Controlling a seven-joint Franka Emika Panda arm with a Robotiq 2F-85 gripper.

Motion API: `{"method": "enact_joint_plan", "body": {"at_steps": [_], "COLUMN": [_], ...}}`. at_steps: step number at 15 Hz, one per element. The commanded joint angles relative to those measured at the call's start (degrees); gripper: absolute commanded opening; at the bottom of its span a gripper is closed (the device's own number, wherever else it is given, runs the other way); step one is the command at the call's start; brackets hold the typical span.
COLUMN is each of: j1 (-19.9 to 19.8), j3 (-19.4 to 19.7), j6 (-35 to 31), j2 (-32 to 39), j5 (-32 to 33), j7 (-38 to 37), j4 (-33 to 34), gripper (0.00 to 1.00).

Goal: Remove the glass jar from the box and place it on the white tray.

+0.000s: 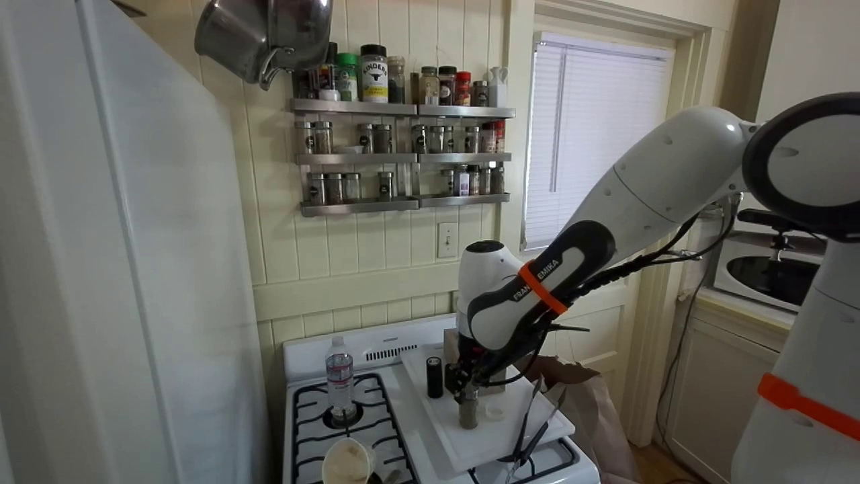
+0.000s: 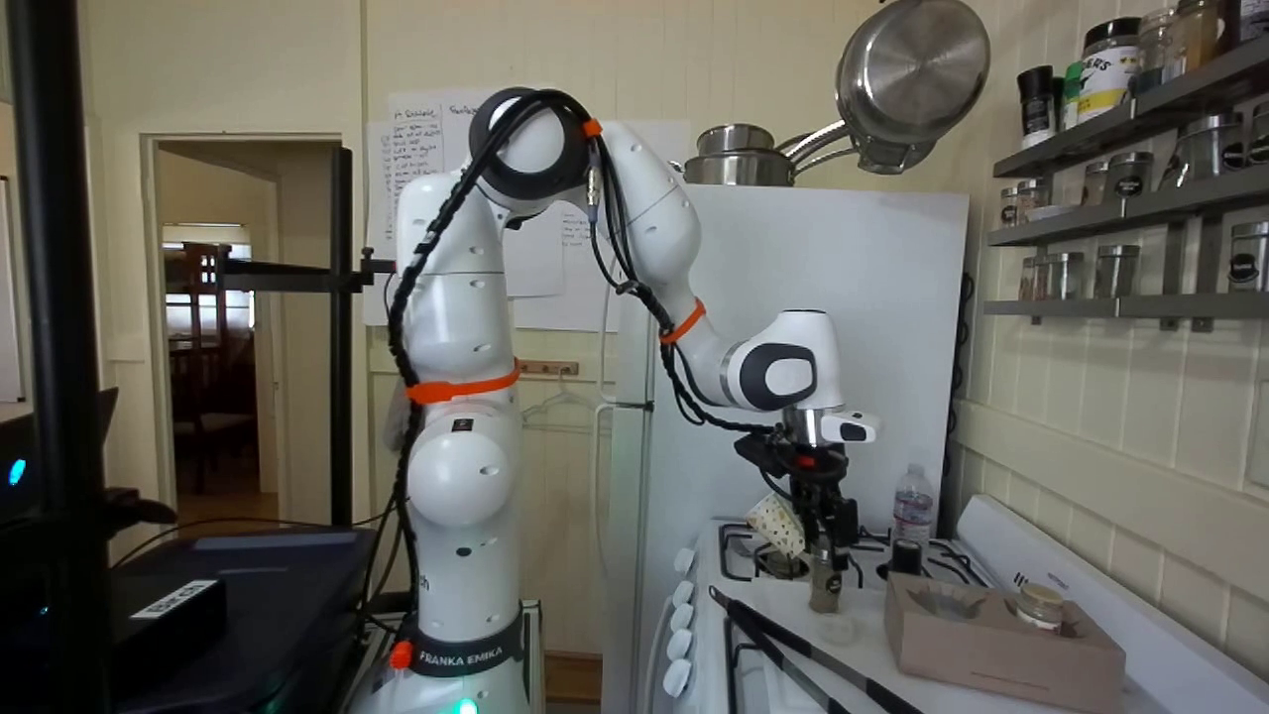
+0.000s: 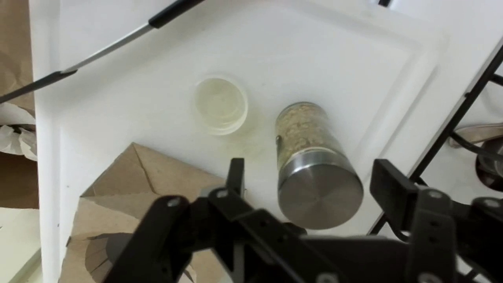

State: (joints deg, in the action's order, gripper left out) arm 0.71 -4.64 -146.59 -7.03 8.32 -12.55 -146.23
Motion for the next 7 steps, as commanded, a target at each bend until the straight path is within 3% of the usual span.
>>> {"method": "enact_joint_plan", "body": {"at_steps": [1,5,6,7], "j1": [0.5,3.4,1.6,1.8], "j3": [0.0,1.1,0.1,0.1], "j6": [4.0,16.9,11.0,12.4], "j2": [-3.7,-15.7,-7.5,-9.5], "j5": [-1.3,-10.8,-6.8,-7.4], "j7": [-1.0,8.7,4.3,4.9], "j4": [-0.5,-1.6,0.7,0.7], "gripper": [1.00,1.00,1.00,1.00]}}
